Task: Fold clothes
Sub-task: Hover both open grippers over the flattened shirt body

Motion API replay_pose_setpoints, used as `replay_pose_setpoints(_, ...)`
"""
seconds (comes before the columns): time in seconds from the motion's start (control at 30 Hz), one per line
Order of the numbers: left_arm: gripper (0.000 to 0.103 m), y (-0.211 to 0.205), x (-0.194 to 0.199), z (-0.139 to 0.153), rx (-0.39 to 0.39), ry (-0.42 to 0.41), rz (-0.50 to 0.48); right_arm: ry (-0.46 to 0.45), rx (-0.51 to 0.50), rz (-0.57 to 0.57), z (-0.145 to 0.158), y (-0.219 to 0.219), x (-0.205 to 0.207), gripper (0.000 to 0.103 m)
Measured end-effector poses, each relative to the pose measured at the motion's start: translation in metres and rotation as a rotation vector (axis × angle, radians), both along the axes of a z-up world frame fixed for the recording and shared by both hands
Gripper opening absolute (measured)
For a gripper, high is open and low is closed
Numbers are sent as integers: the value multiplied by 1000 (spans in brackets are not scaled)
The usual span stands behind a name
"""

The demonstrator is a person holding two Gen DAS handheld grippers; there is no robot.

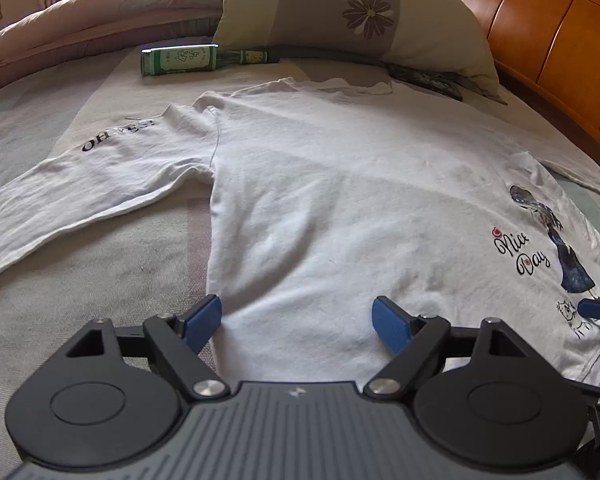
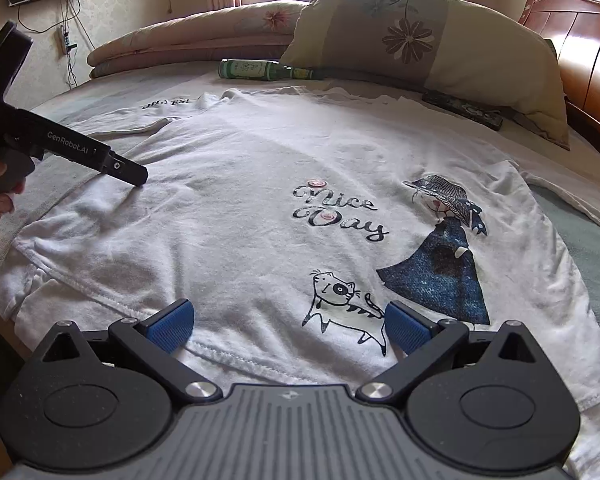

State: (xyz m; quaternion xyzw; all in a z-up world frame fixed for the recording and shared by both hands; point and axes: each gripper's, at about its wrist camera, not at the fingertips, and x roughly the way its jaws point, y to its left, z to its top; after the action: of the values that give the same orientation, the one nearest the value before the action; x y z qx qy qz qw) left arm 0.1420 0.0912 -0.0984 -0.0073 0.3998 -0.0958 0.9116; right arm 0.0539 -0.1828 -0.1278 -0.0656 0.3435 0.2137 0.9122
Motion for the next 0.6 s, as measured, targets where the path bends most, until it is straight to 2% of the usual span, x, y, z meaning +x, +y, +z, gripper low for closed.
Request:
replay_pose_setpoints(0.13,84,-11,43,4,-55,-43,-61,-8,-8,-12,-1,3,1,103)
replay_pose_setpoints(0.2,84,-13,68,-10,-73,2,-50,-12,-6,-12,-1,2,0,103)
replay_pose_setpoints(0.23,84,-12,75,-17,-58,17,-33,-13,-6,-12,-2,2,0,103)
replay_pose_setpoints(0.33,84,-5,59,-25,56,-57,-49,-17,-2,-6,-2,0,-1,103)
replay_pose_setpoints(0.37,84,-1,50,-25,72,-58,-30,-20,2,-4,-2,-1,-1,103)
replay_pose_setpoints(0.43,91,10,36,-23,84,-35,29,-25,1,-3,-3,-1,-2,103)
replay_pose_setpoints(0.53,91,20,27,-9,90,-11,77,-19,-6,-10,-1,0,-1,103)
replay_pose_setpoints(0.6,91,17,23,5,81,-57,51,-3,-32,-35,6,4,0,103)
